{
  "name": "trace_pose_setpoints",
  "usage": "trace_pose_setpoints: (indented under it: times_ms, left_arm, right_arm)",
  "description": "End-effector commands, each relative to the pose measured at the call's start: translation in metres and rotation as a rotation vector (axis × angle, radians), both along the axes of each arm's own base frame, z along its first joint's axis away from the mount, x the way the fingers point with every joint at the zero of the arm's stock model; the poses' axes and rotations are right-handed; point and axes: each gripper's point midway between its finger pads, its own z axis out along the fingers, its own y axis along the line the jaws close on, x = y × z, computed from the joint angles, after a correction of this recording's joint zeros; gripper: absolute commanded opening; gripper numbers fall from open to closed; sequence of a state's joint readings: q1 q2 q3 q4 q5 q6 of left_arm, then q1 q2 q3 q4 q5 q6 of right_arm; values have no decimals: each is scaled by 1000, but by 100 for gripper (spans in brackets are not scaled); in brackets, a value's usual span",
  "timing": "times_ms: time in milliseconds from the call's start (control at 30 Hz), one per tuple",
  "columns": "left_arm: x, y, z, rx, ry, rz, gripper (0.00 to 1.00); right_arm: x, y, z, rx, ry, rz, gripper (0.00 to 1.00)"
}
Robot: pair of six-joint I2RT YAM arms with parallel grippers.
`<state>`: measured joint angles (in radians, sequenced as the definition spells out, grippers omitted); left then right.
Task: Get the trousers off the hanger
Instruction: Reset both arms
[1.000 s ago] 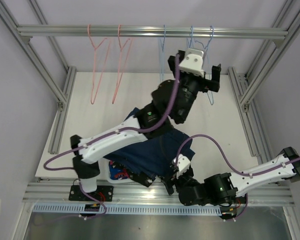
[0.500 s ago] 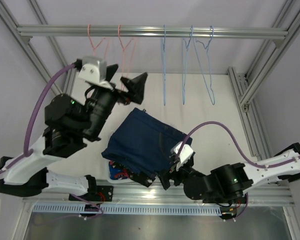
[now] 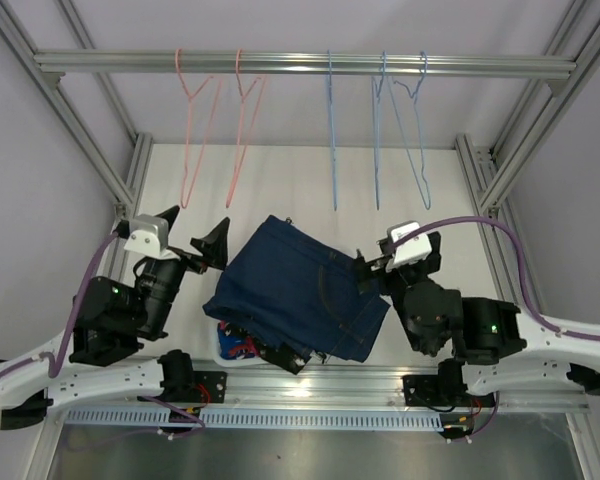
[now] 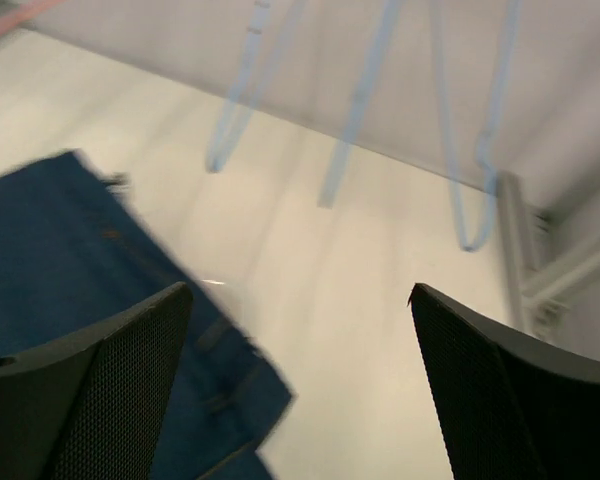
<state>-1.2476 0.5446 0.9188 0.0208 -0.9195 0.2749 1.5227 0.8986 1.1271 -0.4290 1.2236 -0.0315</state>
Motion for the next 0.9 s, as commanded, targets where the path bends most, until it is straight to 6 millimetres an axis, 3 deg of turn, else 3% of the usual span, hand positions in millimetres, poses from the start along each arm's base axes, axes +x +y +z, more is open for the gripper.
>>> trace_pose_setpoints:
  times_ms: [0, 100, 233, 400, 600, 700, 867]
  left_arm:
    - [0, 26, -6, -48, 3, 85, 99]
    - [-2, 27, -14, -84, -15, 47, 99]
    - [-1, 39, -18, -91, -16, 91, 100]
    - [4, 38, -23, -81, -2, 115, 99]
    - [9, 30, -30, -42, 7, 126, 99]
    - [8, 30, -31, -47, 2, 122, 99]
    - [9, 33, -29, -58, -2, 129, 99]
  right_arm:
    - [26, -41, 9, -69, -58, -173, 95]
    - [47, -71, 6, -46, -55, -280, 97]
    - [46, -92, 6, 42, -64, -316, 99]
    - [44, -137, -1, -28, -72, -615, 99]
    - [51, -128, -3, -3, -52, -614, 99]
    - [53, -116, -7, 6, -41, -543, 99]
    - [47, -113, -4, 70, -38, -460, 99]
